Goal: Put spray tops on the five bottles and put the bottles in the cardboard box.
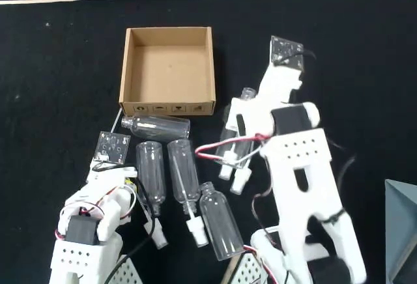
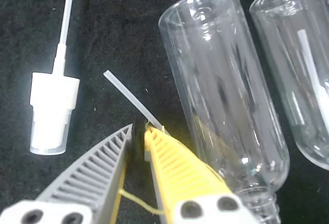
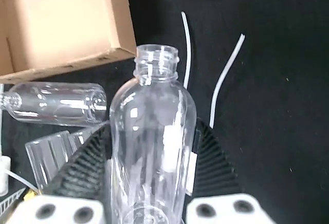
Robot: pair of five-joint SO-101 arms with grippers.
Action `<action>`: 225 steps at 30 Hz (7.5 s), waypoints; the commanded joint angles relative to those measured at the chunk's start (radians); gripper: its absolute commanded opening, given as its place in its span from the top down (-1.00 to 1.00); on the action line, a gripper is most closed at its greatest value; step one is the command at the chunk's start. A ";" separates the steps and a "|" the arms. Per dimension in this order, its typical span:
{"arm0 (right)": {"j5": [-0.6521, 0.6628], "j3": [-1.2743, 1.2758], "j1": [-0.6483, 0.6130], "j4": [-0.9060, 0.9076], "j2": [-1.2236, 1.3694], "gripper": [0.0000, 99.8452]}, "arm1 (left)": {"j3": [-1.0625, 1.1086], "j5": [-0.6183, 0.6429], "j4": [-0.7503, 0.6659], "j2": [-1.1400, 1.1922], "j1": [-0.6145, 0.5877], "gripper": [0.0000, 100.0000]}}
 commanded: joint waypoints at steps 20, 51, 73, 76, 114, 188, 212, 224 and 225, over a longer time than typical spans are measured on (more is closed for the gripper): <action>0.012 0.334 0.020 -0.379 -0.414 0.98 | 0.022 -0.002 0.006 -0.025 -0.013 0.94; 0.144 0.463 0.025 -0.491 -0.555 0.98 | 0.022 -0.002 0.006 -0.018 -0.012 0.94; 0.293 0.576 0.026 -0.459 -0.931 0.98 | 0.022 -0.002 0.006 -0.018 -0.012 0.94; 0.293 0.590 0.026 -0.456 -0.992 0.98 | 0.022 -0.002 0.006 -0.018 -0.012 0.94; 0.295 0.691 0.028 -0.459 -1.187 0.98 | 0.022 -0.006 0.005 -0.018 0.133 0.93; 0.293 0.874 0.330 -0.732 -1.187 0.97 | -0.650 -0.374 0.138 0.462 -0.197 0.72; 0.293 0.874 0.330 -0.730 -1.187 0.97 | -0.651 -0.514 0.203 0.586 -0.366 0.72; 0.293 0.874 0.330 -0.730 -1.187 0.97 | -0.786 -0.508 0.109 0.982 -0.423 0.72; 0.293 0.874 0.330 -0.730 -1.187 0.97 | -0.786 -0.508 0.109 1.005 -0.421 0.72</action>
